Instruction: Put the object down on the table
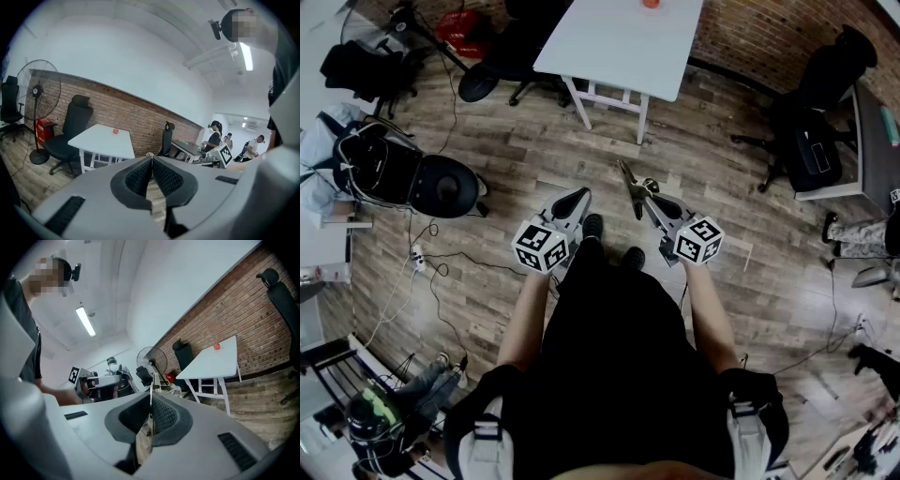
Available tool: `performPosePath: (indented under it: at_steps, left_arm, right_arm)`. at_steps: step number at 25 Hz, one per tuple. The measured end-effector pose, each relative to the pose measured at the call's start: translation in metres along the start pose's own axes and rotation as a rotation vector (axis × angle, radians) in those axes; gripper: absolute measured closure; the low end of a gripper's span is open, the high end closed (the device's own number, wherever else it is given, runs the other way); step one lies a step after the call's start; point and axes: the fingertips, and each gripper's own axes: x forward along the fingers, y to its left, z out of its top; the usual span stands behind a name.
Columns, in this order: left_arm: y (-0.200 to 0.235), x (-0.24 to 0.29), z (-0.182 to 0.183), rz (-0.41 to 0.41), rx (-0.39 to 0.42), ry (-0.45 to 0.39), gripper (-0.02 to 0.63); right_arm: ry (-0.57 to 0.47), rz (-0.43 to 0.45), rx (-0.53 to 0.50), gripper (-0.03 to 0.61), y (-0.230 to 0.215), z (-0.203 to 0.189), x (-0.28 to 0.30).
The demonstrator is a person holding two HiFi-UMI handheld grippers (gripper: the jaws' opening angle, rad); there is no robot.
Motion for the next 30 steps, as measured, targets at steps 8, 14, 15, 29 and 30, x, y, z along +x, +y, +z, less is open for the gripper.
performPosePath:
  at_steps: [8, 14, 15, 29, 30]
  left_arm:
    - [-0.038, -0.009, -0.001, -0.027, 0.032, -0.019, 0.589]
    - [-0.031, -0.03, -0.001, 0.0, 0.038, -0.033, 0.589]
    - [-0.027, -0.033, -0.001, 0.009, 0.033, -0.037, 0.589]
    - [0.032, -0.038, 0.026, -0.037, 0.044, -0.06, 0.589]
    - [0.038, -0.039, 0.028, -0.038, 0.045, -0.058, 0.589]
  right_arm:
    - [-0.023, -0.01, -0.02, 0.574, 0.016, -0.004, -0.036]
    - [-0.037, -0.002, -0.018, 0.574, 0.025, -0.006, -0.029]
    - [-0.039, 0.001, -0.013, 0.574, 0.028, -0.007, -0.028]
    - [-0.049, -0.102, 0.007, 0.574, 0.018, 0.004, 0.012]
    - [-0.051, -0.106, 0.01, 0.574, 0.018, 0.005, 0.017]
